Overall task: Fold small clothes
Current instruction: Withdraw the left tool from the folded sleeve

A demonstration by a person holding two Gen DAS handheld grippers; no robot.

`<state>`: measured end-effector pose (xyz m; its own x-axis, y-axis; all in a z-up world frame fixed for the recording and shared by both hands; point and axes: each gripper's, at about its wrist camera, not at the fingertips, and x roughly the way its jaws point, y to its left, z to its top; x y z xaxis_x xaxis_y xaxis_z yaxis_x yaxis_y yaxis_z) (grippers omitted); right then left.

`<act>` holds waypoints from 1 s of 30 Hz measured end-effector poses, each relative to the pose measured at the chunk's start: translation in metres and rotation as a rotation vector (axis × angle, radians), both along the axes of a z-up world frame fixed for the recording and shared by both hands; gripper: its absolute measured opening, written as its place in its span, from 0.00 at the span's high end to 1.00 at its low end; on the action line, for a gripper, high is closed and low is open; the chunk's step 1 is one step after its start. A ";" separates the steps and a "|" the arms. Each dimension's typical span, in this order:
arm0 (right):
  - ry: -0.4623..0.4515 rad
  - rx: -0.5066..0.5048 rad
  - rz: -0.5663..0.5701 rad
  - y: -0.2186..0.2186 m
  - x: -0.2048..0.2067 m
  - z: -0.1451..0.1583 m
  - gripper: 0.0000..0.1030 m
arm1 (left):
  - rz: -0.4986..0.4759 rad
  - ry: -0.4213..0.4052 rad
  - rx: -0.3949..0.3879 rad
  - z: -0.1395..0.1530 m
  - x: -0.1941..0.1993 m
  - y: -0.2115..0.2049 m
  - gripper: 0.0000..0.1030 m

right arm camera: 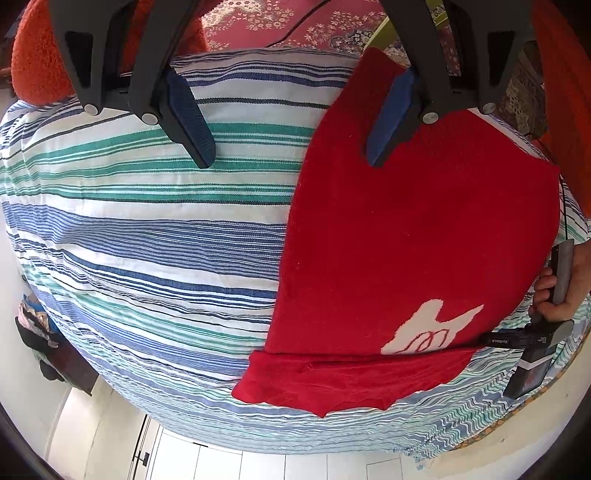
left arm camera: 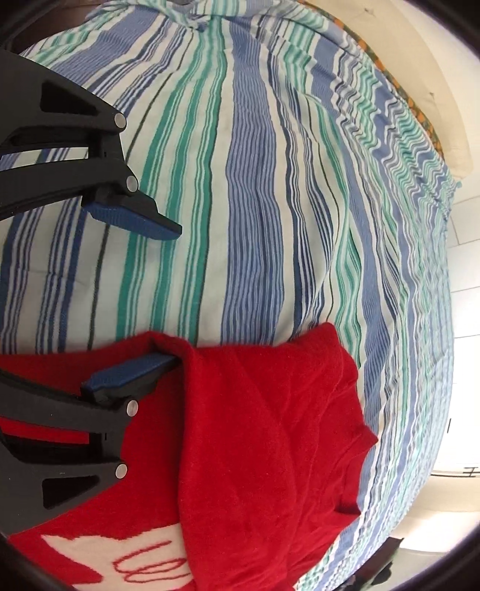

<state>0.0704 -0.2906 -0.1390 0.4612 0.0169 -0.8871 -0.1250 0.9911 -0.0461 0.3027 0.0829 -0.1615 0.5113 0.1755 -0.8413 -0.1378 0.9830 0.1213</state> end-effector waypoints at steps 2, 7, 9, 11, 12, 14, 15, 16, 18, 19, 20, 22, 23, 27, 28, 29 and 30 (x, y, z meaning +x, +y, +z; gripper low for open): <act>-0.001 0.008 -0.011 -0.002 0.000 0.000 0.19 | 0.017 -0.023 -0.079 0.013 -0.010 0.018 0.37; 0.011 0.002 -0.007 0.000 0.001 -0.003 0.19 | 0.047 -0.086 -0.309 0.045 0.019 0.052 0.42; 0.017 -0.005 0.002 0.003 0.003 -0.006 0.19 | -0.018 0.001 -0.410 0.036 0.055 0.044 0.42; 0.019 -0.009 0.006 0.005 0.004 -0.007 0.19 | -0.065 0.082 -0.399 0.020 0.087 0.026 0.42; 0.019 -0.010 0.007 0.006 0.005 -0.007 0.19 | -0.071 0.120 -0.368 0.010 0.101 0.018 0.42; 0.021 -0.008 0.003 0.006 0.006 -0.007 0.19 | -0.060 0.164 -0.341 -0.005 0.120 0.008 0.58; 0.021 -0.007 0.000 0.005 0.006 -0.007 0.19 | -0.053 0.157 -0.346 -0.007 0.124 0.008 0.96; 0.022 -0.006 -0.002 0.004 0.006 -0.007 0.19 | -0.046 0.129 -0.342 -0.005 0.126 0.009 0.98; 0.024 -0.005 -0.006 0.004 0.007 -0.008 0.19 | -0.023 0.060 -0.257 0.003 0.124 0.013 0.98; 0.025 -0.005 -0.007 0.003 0.007 -0.008 0.19 | -0.007 0.063 -0.237 0.000 0.124 0.016 0.98; 0.027 -0.004 -0.006 0.003 0.008 -0.009 0.18 | 0.000 0.083 -0.230 -0.006 0.125 0.019 0.98; 0.030 -0.006 -0.005 0.003 0.009 -0.011 0.17 | -0.030 0.100 -0.178 -0.014 0.123 0.013 0.94; 0.032 -0.006 -0.004 0.003 0.010 -0.011 0.17 | -0.046 0.107 -0.138 -0.015 0.121 0.007 0.90; 0.031 -0.002 -0.007 0.002 0.011 -0.011 0.17 | -0.032 0.049 -0.078 0.008 0.101 0.004 0.49; 0.029 -0.001 -0.008 0.001 0.010 -0.010 0.17 | -0.024 0.003 -0.090 0.017 0.090 0.009 0.48; 0.028 0.000 -0.011 0.000 0.010 -0.010 0.17 | -0.024 -0.024 -0.111 0.025 0.081 0.015 0.48; 0.027 0.001 -0.013 0.000 0.010 -0.010 0.17 | -0.031 -0.031 -0.142 0.028 0.074 0.018 0.48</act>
